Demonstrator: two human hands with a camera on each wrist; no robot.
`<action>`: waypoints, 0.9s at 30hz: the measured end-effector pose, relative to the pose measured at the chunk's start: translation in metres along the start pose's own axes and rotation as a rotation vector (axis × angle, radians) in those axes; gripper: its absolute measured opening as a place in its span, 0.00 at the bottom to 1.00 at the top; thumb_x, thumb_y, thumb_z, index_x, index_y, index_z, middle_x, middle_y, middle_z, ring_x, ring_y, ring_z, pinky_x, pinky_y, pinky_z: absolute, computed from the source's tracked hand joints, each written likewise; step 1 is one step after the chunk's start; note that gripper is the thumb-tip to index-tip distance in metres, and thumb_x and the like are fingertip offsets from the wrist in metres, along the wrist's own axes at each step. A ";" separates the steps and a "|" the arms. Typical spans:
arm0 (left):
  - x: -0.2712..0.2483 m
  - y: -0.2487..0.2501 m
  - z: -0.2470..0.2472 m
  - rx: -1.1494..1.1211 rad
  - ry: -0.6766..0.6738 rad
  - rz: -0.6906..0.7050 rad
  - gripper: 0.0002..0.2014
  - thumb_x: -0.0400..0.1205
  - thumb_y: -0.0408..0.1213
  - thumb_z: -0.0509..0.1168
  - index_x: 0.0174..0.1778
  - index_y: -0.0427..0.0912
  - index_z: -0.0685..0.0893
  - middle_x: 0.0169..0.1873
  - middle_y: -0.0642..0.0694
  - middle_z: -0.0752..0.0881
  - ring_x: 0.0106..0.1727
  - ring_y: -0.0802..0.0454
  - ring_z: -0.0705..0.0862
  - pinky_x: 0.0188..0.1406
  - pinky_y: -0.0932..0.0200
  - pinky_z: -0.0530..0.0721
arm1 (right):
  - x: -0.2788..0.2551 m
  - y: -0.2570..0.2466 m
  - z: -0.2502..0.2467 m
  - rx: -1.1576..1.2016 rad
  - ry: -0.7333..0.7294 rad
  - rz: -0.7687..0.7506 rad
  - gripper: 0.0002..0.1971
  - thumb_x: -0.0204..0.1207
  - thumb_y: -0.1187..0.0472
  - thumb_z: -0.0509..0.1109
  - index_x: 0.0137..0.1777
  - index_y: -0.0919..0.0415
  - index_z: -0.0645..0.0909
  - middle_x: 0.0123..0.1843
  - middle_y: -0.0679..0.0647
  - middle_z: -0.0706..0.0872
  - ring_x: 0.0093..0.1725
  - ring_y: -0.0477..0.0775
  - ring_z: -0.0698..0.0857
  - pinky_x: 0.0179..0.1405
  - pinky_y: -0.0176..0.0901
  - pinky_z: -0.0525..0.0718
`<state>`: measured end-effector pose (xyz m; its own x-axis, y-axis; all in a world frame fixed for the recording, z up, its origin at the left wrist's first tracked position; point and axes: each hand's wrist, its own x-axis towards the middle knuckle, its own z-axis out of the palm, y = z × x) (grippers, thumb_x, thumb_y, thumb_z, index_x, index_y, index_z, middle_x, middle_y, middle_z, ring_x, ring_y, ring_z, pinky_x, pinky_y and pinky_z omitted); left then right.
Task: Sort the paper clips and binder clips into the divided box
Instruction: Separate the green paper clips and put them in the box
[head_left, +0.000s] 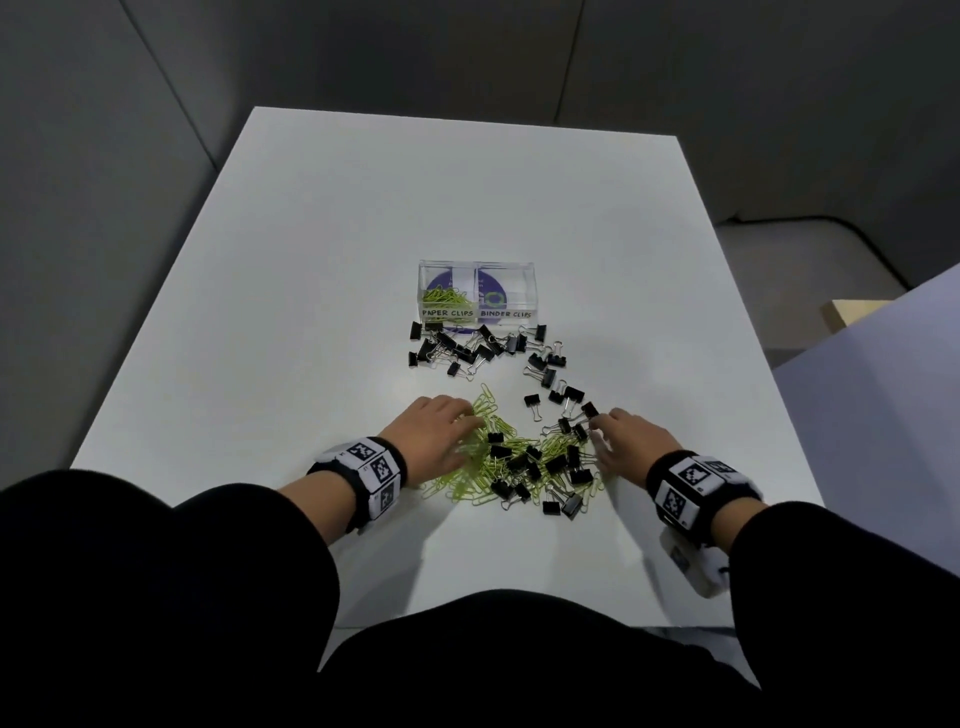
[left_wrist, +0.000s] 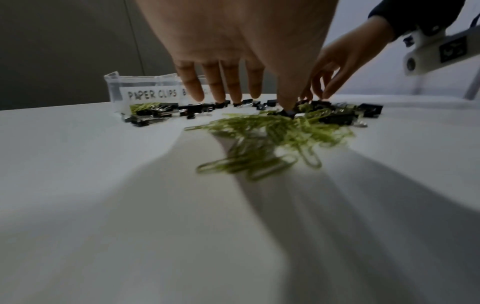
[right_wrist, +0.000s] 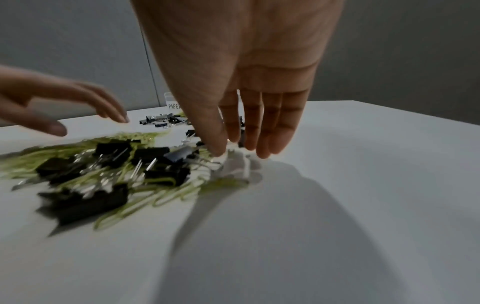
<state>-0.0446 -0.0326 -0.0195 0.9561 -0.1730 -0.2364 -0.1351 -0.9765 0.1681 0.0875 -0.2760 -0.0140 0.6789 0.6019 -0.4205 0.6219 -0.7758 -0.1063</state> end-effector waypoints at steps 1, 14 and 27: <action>0.004 0.007 -0.002 -0.012 0.010 0.026 0.26 0.83 0.52 0.57 0.77 0.48 0.66 0.74 0.46 0.71 0.73 0.48 0.70 0.73 0.53 0.69 | -0.003 -0.002 0.004 0.014 -0.006 -0.004 0.17 0.82 0.55 0.59 0.69 0.57 0.71 0.64 0.55 0.80 0.56 0.54 0.82 0.54 0.42 0.83; 0.040 0.046 0.003 -0.010 -0.102 0.012 0.14 0.84 0.36 0.59 0.66 0.40 0.76 0.56 0.42 0.80 0.56 0.44 0.80 0.51 0.51 0.83 | -0.006 -0.029 0.015 0.076 0.003 -0.072 0.16 0.79 0.57 0.65 0.66 0.55 0.71 0.64 0.56 0.77 0.59 0.58 0.80 0.56 0.55 0.84; 0.035 0.034 -0.005 -0.122 -0.052 -0.100 0.12 0.84 0.37 0.57 0.62 0.42 0.79 0.59 0.44 0.81 0.58 0.46 0.80 0.49 0.55 0.79 | 0.000 -0.030 0.007 0.189 -0.025 -0.092 0.09 0.78 0.62 0.64 0.44 0.56 0.65 0.43 0.51 0.75 0.42 0.53 0.73 0.38 0.39 0.70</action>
<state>-0.0144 -0.0717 -0.0174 0.9480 -0.0853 -0.3066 -0.0043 -0.9667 0.2558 0.0663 -0.2541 -0.0171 0.6114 0.6686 -0.4233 0.5950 -0.7411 -0.3112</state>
